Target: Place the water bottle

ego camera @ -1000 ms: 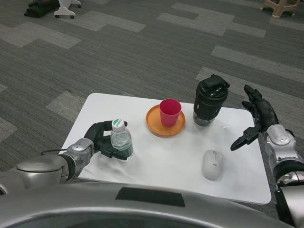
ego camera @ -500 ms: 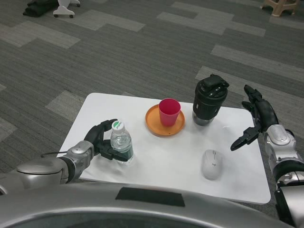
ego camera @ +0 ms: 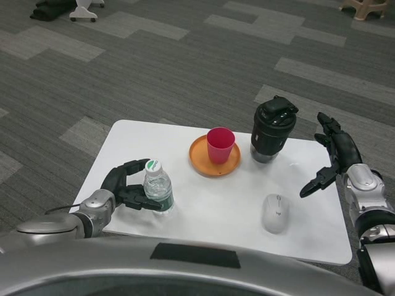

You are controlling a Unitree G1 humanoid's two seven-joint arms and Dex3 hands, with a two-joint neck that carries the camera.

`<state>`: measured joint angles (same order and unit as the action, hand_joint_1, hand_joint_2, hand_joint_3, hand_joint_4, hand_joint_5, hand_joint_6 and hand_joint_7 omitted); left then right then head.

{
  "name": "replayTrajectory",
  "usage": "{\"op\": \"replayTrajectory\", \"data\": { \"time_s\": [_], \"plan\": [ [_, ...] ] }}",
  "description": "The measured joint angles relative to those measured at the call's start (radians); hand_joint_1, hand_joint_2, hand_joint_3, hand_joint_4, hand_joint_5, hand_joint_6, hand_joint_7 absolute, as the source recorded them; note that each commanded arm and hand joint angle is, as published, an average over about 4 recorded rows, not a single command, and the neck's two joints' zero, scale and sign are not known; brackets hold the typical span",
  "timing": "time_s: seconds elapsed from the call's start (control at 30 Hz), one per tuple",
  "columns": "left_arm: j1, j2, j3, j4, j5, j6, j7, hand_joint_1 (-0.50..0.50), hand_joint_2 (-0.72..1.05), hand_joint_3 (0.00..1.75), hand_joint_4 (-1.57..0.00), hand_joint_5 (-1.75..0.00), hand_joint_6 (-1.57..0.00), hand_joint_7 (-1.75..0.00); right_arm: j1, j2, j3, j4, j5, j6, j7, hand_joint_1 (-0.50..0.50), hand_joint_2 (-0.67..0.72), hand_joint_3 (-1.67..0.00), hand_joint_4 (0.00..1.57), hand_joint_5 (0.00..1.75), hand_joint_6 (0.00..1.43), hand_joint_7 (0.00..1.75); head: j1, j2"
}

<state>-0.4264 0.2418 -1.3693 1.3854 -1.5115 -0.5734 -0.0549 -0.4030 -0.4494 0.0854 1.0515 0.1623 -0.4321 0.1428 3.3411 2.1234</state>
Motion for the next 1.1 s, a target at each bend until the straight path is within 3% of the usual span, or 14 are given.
{"op": "replayTrajectory", "data": {
  "time_s": [0.23,0.4,0.53,0.77,0.97,1.1],
  "plan": [
    [0.004,0.005,0.032,0.028,0.000,-0.011,0.004,0.50,-0.02,0.09,0.00,0.00,-0.98,0.00,0.001,0.000,0.000,0.000,0.000,0.000,0.000,-0.21,0.53,-0.16,0.09,0.61,0.00,0.00,0.000,0.000],
    [0.004,0.006,0.066,0.051,0.001,-0.012,0.007,0.50,-0.02,0.09,0.00,0.00,-0.94,0.00,0.002,0.000,0.000,0.000,0.000,0.000,0.000,-0.21,0.53,-0.16,0.09,0.58,0.00,0.00,0.000,-0.001],
    [0.006,0.013,0.102,0.058,0.000,-0.019,0.008,0.50,-0.02,0.09,0.00,0.00,-0.81,0.00,0.003,0.000,0.000,0.000,0.000,0.000,0.000,-0.21,0.53,-0.16,0.09,0.63,0.00,0.00,0.001,0.000],
    [0.036,0.041,0.139,0.044,0.000,-0.052,-0.004,0.50,-0.02,0.09,0.00,0.00,-1.07,0.00,0.005,0.000,0.000,0.000,0.000,0.000,0.000,-0.21,0.53,-0.16,0.09,0.68,0.00,0.00,0.005,0.005],
    [0.084,0.054,0.211,0.013,0.002,-0.087,-0.047,0.50,-0.02,0.09,0.00,0.00,-0.90,0.00,0.009,0.000,-0.001,0.000,0.000,0.000,0.000,-0.21,0.53,-0.16,0.09,0.68,0.00,0.00,0.007,0.008],
    [0.113,0.073,0.294,-0.006,0.003,-0.127,-0.067,0.50,-0.10,0.09,0.00,0.00,-0.66,0.00,0.010,0.000,-0.002,-0.001,0.000,0.000,0.000,-0.21,0.53,-0.16,0.09,0.68,0.00,0.00,0.003,0.015]
  ]
}}
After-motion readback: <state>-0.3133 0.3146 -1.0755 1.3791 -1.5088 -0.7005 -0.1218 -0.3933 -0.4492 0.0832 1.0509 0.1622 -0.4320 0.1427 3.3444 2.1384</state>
